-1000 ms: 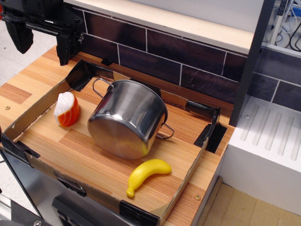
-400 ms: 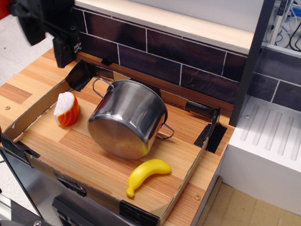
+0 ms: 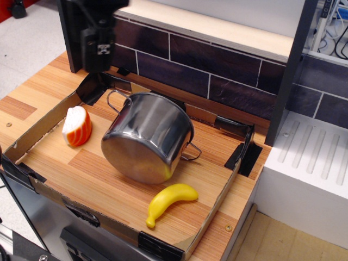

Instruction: Upright metal pot

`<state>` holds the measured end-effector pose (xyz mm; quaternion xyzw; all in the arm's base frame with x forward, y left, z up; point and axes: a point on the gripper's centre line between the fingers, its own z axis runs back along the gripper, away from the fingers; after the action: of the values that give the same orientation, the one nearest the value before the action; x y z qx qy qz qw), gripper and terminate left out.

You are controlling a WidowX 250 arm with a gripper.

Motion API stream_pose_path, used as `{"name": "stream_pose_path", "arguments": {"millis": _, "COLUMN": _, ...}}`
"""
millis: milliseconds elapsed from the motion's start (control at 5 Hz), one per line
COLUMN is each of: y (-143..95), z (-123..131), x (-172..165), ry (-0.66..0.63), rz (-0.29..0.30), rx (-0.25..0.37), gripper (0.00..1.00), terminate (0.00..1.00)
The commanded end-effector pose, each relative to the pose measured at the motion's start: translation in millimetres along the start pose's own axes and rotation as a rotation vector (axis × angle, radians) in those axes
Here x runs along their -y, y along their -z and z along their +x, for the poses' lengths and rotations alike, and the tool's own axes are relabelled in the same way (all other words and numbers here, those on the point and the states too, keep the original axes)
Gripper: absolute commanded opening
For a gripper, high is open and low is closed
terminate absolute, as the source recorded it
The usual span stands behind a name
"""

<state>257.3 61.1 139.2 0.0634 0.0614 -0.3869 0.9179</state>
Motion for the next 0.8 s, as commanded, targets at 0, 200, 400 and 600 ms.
{"name": "stream_pose_path", "arguments": {"millis": 0, "y": -7, "z": 16, "x": 15, "ry": 0.418, "rz": -0.108, "rx": -0.043, "gripper": 1.0, "terminate": 0.0}}
{"name": "stream_pose_path", "arguments": {"millis": 200, "y": 7, "z": 17, "x": 19, "ry": 0.47, "rz": -0.065, "rx": -0.023, "gripper": 1.0, "terminate": 0.0}}
{"name": "stream_pose_path", "arguments": {"millis": 400, "y": 15, "z": 15, "x": 13, "ry": 0.531, "rz": -0.048, "rx": -0.019, "gripper": 1.0, "terminate": 0.0}}
{"name": "stream_pose_path", "arguments": {"millis": 600, "y": 23, "z": 15, "x": 7, "ry": 0.589, "rz": -0.071, "rx": -0.031, "gripper": 1.0, "terminate": 0.0}}
